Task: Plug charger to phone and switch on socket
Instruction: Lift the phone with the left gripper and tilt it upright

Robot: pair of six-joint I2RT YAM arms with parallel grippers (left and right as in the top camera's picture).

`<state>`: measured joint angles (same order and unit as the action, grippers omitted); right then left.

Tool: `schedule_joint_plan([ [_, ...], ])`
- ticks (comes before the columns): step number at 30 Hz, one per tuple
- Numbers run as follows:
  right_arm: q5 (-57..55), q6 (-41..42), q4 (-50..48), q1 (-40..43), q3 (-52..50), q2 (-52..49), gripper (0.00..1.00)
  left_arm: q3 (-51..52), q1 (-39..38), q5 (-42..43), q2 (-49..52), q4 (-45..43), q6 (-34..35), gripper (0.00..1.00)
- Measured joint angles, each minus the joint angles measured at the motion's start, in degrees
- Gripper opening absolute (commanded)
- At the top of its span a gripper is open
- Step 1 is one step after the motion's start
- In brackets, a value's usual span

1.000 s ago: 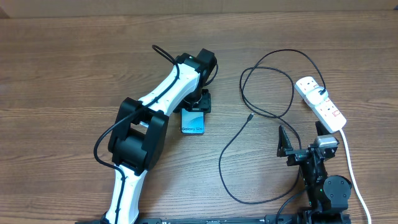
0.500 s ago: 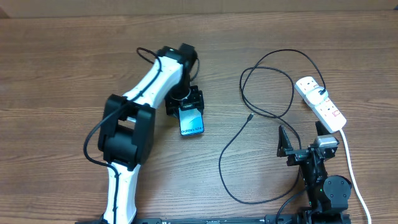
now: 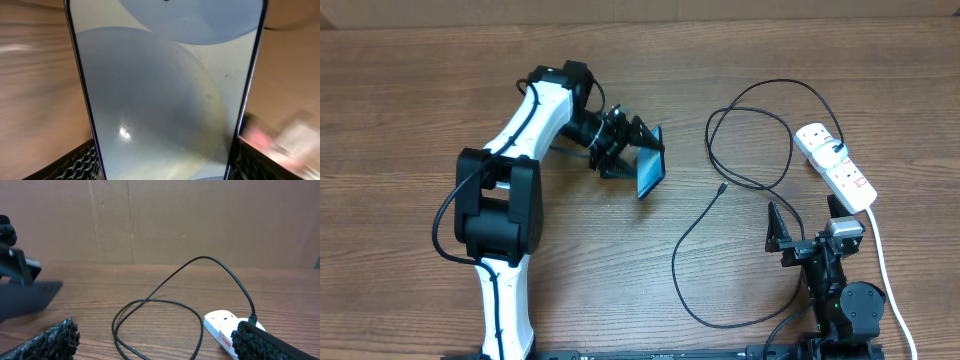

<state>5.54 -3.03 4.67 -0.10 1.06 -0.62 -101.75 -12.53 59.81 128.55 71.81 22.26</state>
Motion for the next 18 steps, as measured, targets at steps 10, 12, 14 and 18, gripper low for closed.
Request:
schedule_joint_plan([
  [10, 0.00, 0.02, 0.00, 0.00, 0.00, 0.00, 1.00, -0.09, 2.95, 21.53, 0.00, -0.02, 1.40, 0.74],
  [12, 0.00, 0.00, -0.04, 0.00, 0.00, 0.00, 1.00, -0.09, 3.23, 23.41, 0.00, -0.02, 1.75, 0.74],
  [14, 0.02, -0.02, 0.00, 0.00, 0.00, 0.00, 1.00, -0.11, 3.45, 24.87, 0.00, -0.02, 2.05, 0.74],
  [18, -0.02, 0.00, -0.02, 0.00, 0.00, 0.00, 1.00, -0.11, 4.07, 26.47, 0.00, -0.02, 3.56, 0.75],
])
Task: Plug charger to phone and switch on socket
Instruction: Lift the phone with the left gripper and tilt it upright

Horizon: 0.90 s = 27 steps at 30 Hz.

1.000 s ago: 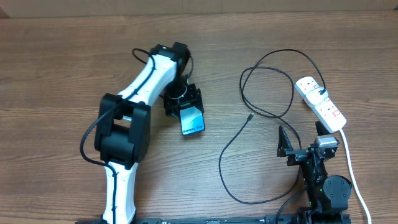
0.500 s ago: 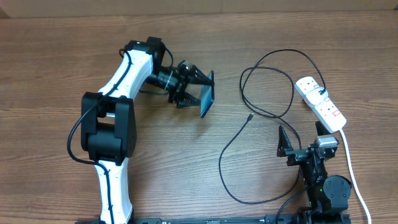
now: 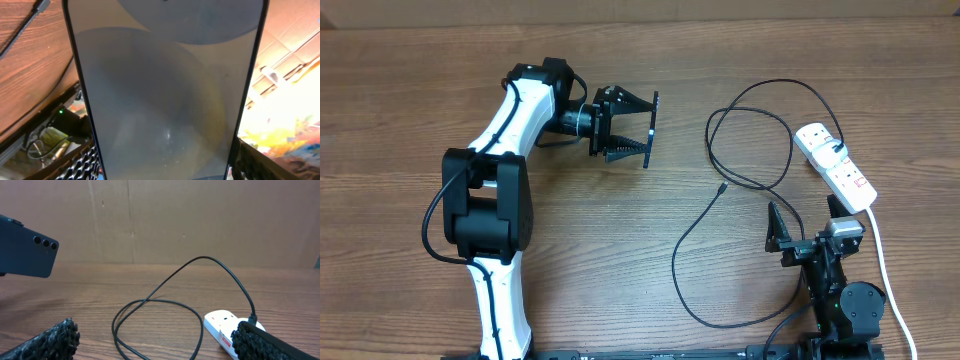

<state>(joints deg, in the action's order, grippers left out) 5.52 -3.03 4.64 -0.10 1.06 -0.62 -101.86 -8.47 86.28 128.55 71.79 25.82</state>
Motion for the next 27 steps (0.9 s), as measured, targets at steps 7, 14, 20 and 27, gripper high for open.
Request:
schedule_joint_plan([
  [7, 0.02, 0.00, -0.02, 0.00, 0.00, 0.00, 1.00, -0.02, 1.31, 0.63, 0.00, 0.00, 2.21, 0.74],
  [14, 0.04, 0.02, 0.00, 0.00, 0.00, 0.00, 1.00, -0.09, 3.96, 0.74, 0.00, 0.00, 2.78, 0.74],
  [20, 0.04, 0.02, 0.00, 0.00, 0.00, 0.00, 1.00, -0.09, 5.18, 0.76, 0.00, 0.00, 2.78, 0.75],
  [27, 0.02, -0.02, 0.02, 0.00, 0.00, 0.00, 1.00, -0.09, 5.20, 0.76, 0.00, 0.00, 2.78, 0.75],
])
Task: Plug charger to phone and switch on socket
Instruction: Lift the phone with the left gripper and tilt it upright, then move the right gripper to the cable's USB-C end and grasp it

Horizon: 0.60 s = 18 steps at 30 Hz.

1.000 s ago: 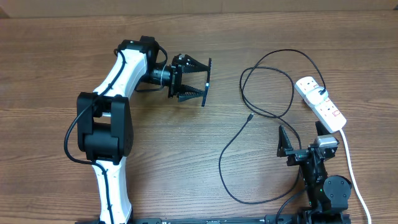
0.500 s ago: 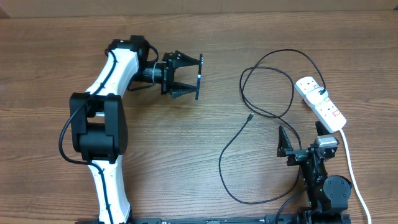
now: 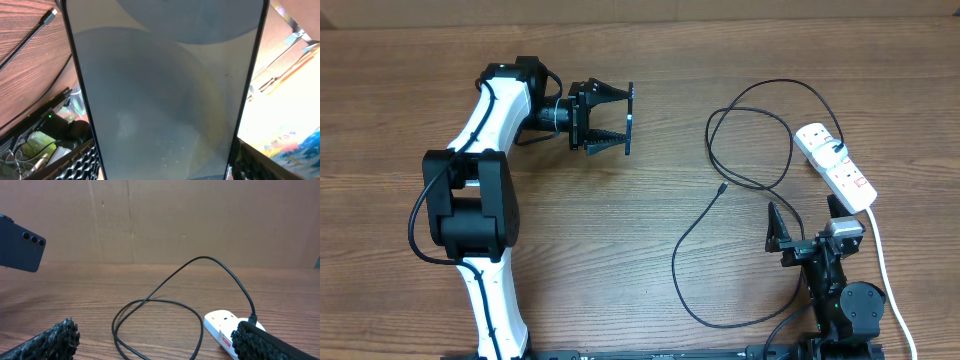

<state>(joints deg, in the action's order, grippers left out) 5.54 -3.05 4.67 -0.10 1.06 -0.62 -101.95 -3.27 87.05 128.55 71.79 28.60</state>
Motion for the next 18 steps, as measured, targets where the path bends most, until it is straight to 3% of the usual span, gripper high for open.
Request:
schedule_joint_plan([
  [18, 0.09, 0.04, -0.02, 0.00, 0.00, 0.00, 1.00, 0.00, 0.00, 0.00, 0.00, 0.44, 0.44, 0.75],
])
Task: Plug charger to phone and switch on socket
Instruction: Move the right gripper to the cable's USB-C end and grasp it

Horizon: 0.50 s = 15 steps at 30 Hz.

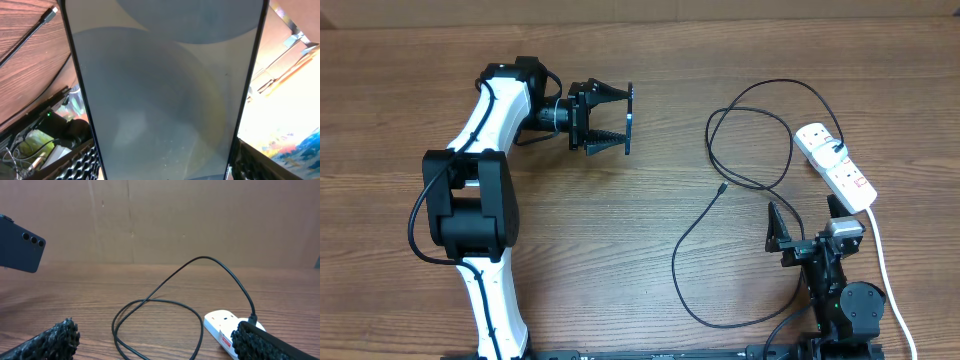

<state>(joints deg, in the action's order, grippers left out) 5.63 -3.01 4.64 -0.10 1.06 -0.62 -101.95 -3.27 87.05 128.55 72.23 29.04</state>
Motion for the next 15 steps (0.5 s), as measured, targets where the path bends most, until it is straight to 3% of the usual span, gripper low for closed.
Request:
schedule_joint_plan([
  [3, 2.78, 0.17, -0.44, 0.00, 0.00, 0.00, 1.00, 0.00, 0.00, 0.00, 0.00, 0.00, 0.02, 0.75],
  [7, 14.53, 3.78, -1.31, 0.00, 0.00, 0.00, 1.00, 0.00, 0.00, 0.00, 0.00, 0.00, 0.02, 0.75],
  [9, 26.47, 8.61, -1.44, 0.00, 0.00, 0.00, 1.00, 0.00, 0.00, 0.00, 0.00, 0.00, 0.02, 0.75],
  [15, 43.04, 22.29, -6.38, 0.00, 0.00, 0.00, 1.00, 0.00, 0.00, 0.00, 0.00, 0.02, 0.04, 0.75],
])
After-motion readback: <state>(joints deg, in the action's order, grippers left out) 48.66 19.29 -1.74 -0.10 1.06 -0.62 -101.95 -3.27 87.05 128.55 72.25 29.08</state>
